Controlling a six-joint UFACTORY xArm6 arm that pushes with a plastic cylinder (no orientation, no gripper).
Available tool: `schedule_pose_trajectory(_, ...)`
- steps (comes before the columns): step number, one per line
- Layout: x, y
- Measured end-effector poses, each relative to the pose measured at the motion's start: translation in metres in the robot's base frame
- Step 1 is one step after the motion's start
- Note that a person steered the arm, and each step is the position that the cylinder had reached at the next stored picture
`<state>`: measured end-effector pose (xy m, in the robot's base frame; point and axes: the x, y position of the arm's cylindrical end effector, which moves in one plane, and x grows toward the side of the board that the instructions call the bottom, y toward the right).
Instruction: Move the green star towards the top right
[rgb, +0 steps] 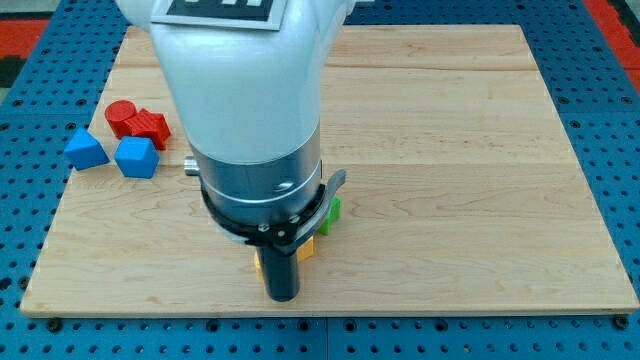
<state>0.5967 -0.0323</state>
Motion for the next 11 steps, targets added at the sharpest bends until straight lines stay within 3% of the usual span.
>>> schedule_pose_trajectory(1,-0.015,0.043)
schedule_pose_trajectory(3,0.021,0.058)
schedule_pose_trajectory(5,0.021,-0.040)
schedule_pose_trajectory(7,-0.030,-0.065)
schedule_pose_trajectory(8,-0.061,-0.035)
schedule_pose_trajectory(11,-0.092,0.078)
